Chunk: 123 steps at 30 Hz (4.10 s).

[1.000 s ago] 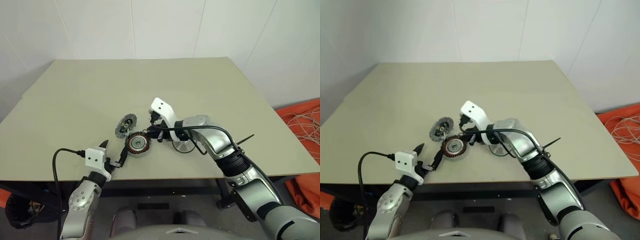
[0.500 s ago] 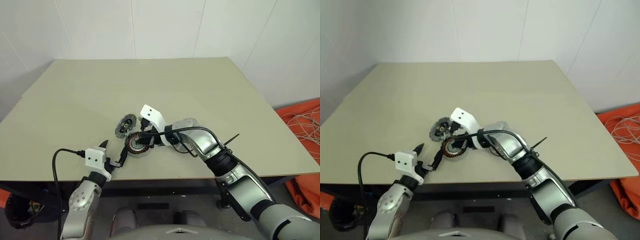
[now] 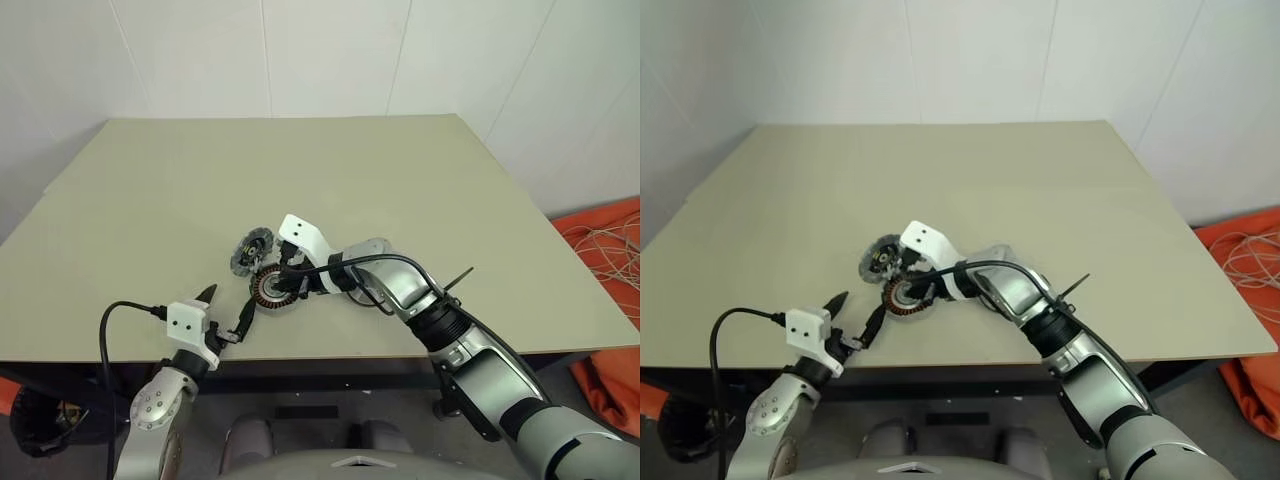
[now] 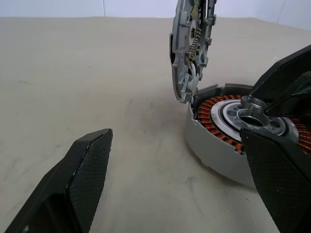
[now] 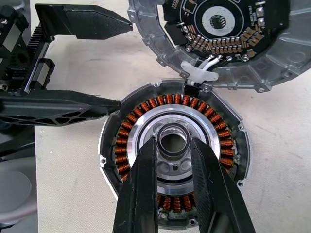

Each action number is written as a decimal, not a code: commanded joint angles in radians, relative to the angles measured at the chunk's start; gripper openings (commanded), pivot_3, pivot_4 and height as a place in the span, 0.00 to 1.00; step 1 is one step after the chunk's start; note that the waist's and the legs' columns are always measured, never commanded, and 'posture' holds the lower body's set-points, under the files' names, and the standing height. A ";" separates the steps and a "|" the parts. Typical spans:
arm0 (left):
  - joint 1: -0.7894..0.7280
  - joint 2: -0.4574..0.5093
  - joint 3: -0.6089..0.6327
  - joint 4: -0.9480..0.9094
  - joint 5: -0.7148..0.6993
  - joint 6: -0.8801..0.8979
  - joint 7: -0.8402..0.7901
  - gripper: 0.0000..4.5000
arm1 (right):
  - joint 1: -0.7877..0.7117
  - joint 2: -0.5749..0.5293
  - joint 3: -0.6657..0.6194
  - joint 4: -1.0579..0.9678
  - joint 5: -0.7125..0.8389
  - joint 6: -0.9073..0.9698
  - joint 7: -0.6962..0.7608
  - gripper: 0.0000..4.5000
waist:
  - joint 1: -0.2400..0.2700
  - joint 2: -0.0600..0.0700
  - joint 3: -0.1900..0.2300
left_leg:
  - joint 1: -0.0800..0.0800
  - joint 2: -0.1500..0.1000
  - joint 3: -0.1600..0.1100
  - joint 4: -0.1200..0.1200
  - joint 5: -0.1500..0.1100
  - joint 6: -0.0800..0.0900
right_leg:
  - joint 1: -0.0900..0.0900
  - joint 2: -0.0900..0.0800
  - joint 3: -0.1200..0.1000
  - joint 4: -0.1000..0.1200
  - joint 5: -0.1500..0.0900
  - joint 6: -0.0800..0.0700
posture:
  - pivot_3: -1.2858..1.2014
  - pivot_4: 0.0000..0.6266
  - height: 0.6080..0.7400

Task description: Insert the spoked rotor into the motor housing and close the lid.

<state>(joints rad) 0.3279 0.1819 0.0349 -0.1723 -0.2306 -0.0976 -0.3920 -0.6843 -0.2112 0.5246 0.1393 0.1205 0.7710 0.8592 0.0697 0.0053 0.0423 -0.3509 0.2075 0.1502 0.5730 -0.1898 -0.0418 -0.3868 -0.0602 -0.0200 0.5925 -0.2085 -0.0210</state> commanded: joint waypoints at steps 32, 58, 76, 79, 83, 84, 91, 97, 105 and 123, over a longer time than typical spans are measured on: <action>-0.019 -0.001 -0.003 -0.047 -0.024 0.017 -0.009 1.00 | -0.036 0.008 -0.107 -0.060 0.031 0.023 -0.027 0.00 | -0.001 -0.001 0.000 | 0.000 0.000 0.000 0.000 0.000 0.000 | 0.000 0.001 0.000 0.001 0.002 -0.003 | 0.52 0.00 1.00; -0.005 -0.010 -0.001 -0.054 -0.015 0.010 0.000 1.00 | -0.024 0.072 -0.016 0.027 -0.002 -0.003 -0.050 0.00 | -0.001 -0.001 0.000 | 0.000 0.000 0.000 0.000 0.000 0.000 | 0.000 0.001 0.000 0.001 0.000 0.000 | 0.52 0.00 1.00; -0.013 -0.006 0.002 -0.075 -0.016 0.033 0.015 1.00 | -0.005 0.068 0.024 0.043 -0.015 -0.005 -0.022 0.00 | -0.001 -0.001 0.000 | 0.000 0.000 0.000 0.000 0.000 0.000 | 0.000 0.001 0.000 0.001 0.000 0.000 | 0.52 0.00 1.00; -0.011 -0.006 0.003 -0.073 -0.015 0.030 0.015 1.00 | 0.002 0.067 0.037 0.044 -0.017 0.001 -0.015 0.00 | -0.001 -0.001 0.000 | 0.001 0.000 0.000 0.000 0.000 0.000 | 0.000 0.001 0.000 0.001 0.000 0.000 | 0.52 0.00 1.00; -0.009 -0.008 0.002 -0.073 -0.014 0.027 0.016 1.00 | 0.007 0.077 0.049 0.069 -0.027 -0.003 -0.021 0.00 | -0.001 -0.001 0.000 | 0.002 0.000 0.000 0.000 0.000 0.000 | 0.001 0.001 0.000 0.001 0.000 0.001 | 0.52 0.00 1.00; -0.008 -0.008 0.002 -0.073 -0.014 0.027 0.016 1.00 | 0.008 0.078 0.052 0.075 -0.030 -0.004 -0.024 0.00 | -0.001 -0.001 0.000 | 0.002 0.000 0.000 0.000 0.000 0.000 | 0.001 0.001 0.000 0.001 -0.001 0.001 | 0.52 0.00 1.00; -0.007 -0.010 0.004 -0.061 -0.015 0.019 0.013 1.00 | 0.022 0.070 0.030 0.080 -0.020 -0.021 -0.024 0.00 | -0.001 -0.001 0.000 | 0.003 0.000 0.000 0.000 0.000 0.000 | 0.002 0.001 0.000 0.001 -0.001 0.001 | 0.52 0.00 1.00; -0.024 -0.008 0.005 -0.032 -0.015 0.011 0.002 1.00 | 0.001 0.066 -0.079 0.004 0.022 -0.042 -0.042 0.00 | 0.000 -0.001 0.000 | 0.002 0.000 0.000 0.001 0.000 0.000 | 0.002 0.001 0.000 0.001 -0.001 0.001 | 0.52 0.00 1.00; -0.026 -0.006 0.003 -0.011 -0.016 -0.005 -0.012 1.00 | 0.026 0.055 -0.085 -0.004 0.009 -0.048 -0.049 0.00 | -0.001 -0.001 0.000 | 0.001 0.000 0.000 0.001 0.000 0.000 | 0.000 0.002 0.000 0.001 0.002 -0.004 | 0.52 0.00 1.00; -0.010 -0.004 0.008 -0.019 -0.016 -0.008 -0.013 1.00 | 0.044 0.080 -0.049 0.053 -0.011 -0.069 -0.037 0.00 | -0.001 -0.001 0.000 | 0.001 0.000 0.000 0.001 0.000 0.000 | 0.000 0.001 0.000 0.001 0.000 0.000 | 0.52 0.00 1.00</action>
<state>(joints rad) 0.3208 0.1745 0.0363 -0.1627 -0.2429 -0.0871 -0.4046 -0.6434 -0.1309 0.4755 0.1903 0.1157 0.7231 0.8132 0.0688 0.0043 0.0423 -0.3502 0.2075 0.1500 0.5737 -0.1896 -0.0423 -0.3865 -0.0589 -0.0200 0.5937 -0.2088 -0.0207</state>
